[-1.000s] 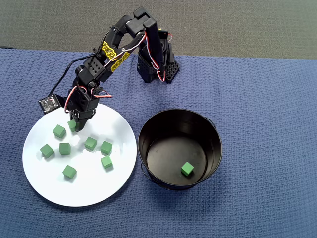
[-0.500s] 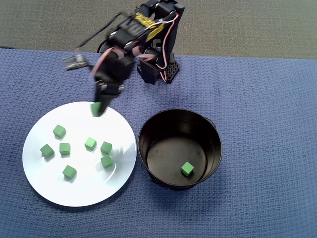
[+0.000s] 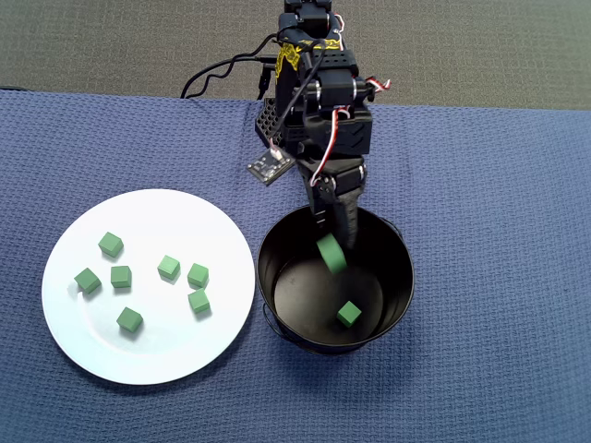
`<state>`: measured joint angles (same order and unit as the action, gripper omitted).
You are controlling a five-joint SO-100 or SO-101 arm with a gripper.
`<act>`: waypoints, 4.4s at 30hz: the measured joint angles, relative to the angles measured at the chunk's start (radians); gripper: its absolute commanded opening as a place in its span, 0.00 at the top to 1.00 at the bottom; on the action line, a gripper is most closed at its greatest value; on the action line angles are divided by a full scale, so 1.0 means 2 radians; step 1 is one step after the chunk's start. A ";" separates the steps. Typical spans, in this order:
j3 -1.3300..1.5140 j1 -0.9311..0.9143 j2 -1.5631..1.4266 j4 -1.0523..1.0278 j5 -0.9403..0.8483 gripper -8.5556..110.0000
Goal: Pick up the green cubes from the white plate and place them in the black recipient
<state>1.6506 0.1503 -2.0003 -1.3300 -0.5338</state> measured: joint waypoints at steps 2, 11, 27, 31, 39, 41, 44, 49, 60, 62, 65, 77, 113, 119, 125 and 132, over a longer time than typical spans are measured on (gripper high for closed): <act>-0.007 -0.016 -0.002 0.000 -0.012 0.61; -0.002 -0.249 0.009 0.064 -0.160 0.81; 0.087 -0.408 0.158 0.269 -0.185 0.79; 0.071 -0.413 0.173 0.242 -0.090 0.79; 0.043 -0.414 0.229 0.222 0.075 0.80; 0.030 -0.422 0.250 0.212 0.127 0.80; 0.002 -0.435 0.272 0.191 0.181 0.80; -0.021 -0.433 0.290 0.174 0.211 0.76; -0.071 -0.408 0.362 0.152 0.169 0.70; -0.078 -0.403 0.377 0.148 0.166 0.71; -0.083 -0.399 0.389 0.147 0.162 0.72; -0.083 -0.395 0.395 0.147 0.145 0.76; -0.083 -0.396 0.322 0.138 0.131 0.93; -0.083 -0.377 0.130 0.066 0.140 0.93; -0.083 -0.265 -0.021 -0.012 0.191 0.93; -0.051 -0.075 -0.033 0.000 0.254 0.93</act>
<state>1.5493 0.0000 -2.0663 -1.3300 -0.0261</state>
